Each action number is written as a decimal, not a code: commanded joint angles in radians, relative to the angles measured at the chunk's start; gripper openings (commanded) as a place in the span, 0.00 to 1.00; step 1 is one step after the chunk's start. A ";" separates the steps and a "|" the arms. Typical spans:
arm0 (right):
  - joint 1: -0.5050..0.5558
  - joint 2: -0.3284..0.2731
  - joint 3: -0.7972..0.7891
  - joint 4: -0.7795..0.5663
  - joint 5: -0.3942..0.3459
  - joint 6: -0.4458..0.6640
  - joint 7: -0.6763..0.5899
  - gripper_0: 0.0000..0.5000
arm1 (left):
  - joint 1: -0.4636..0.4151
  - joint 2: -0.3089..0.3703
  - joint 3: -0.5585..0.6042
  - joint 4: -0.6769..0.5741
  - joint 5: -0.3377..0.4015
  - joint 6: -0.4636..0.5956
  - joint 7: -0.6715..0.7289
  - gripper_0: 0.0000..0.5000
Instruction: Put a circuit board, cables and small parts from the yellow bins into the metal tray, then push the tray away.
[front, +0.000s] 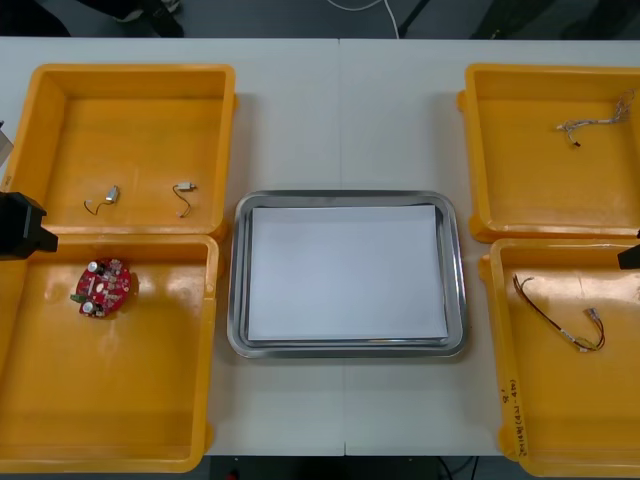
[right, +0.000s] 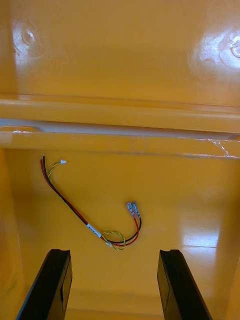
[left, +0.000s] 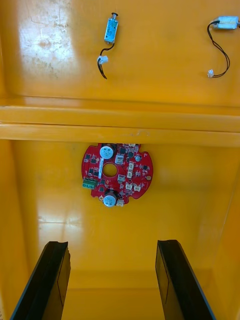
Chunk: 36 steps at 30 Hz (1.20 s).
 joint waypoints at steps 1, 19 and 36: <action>0.011 -0.039 -0.020 -0.002 -0.009 0.005 0.007 1.00 | 0.013 -0.010 -0.006 -0.027 -0.008 0.006 -0.071 1.00; 0.011 -0.039 -0.020 -0.002 -0.009 0.005 0.007 1.00 | 0.013 -0.010 -0.006 -0.027 -0.008 0.006 -0.071 1.00; 0.011 -0.039 -0.020 -0.002 -0.009 0.005 0.007 1.00 | 0.013 -0.010 -0.006 -0.027 -0.008 0.006 -0.071 1.00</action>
